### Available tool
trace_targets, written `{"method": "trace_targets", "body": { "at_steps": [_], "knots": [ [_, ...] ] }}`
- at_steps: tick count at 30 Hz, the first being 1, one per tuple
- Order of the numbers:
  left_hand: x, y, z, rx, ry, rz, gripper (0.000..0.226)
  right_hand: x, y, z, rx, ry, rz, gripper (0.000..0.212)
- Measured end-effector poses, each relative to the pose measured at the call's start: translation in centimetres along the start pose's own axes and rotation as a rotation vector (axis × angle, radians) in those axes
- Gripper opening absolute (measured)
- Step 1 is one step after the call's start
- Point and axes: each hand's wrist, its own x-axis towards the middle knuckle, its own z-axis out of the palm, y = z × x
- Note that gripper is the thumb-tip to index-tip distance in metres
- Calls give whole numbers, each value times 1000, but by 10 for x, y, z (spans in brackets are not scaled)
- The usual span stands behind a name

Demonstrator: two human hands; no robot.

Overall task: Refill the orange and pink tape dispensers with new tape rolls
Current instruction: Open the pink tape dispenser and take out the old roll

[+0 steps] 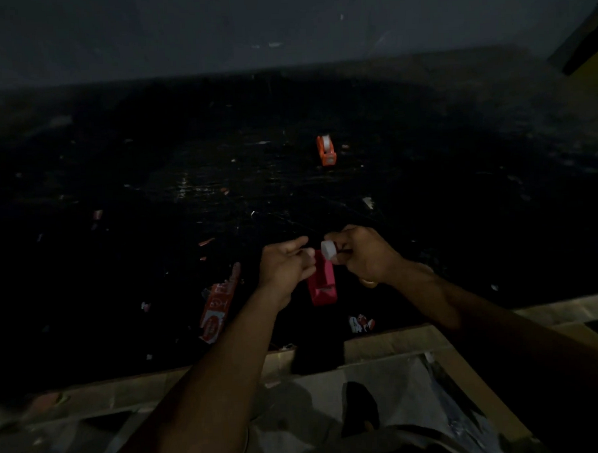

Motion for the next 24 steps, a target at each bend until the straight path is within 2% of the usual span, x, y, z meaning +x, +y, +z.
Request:
{"method": "trace_targets", "body": {
  "at_steps": [9,13,18,21,24],
  "knots": [
    [-7,22,1,-41,-39,25,31,-4,-17,-4,142,107,-24,45],
    [-9,27,0,-106,-53,-44,24,-8,-23,-5,218,144,24,42],
    [-10,26,3,-119,-82,-28,19,-15,-24,-7,246,175,38,25],
    [-9,26,4,-165,-29,-50,18,-15,-16,-9,198,218,79,27],
    [-6,20,2,-187,-13,-61,15,-17,1,-9,12,196,70,31]
  ]
}}
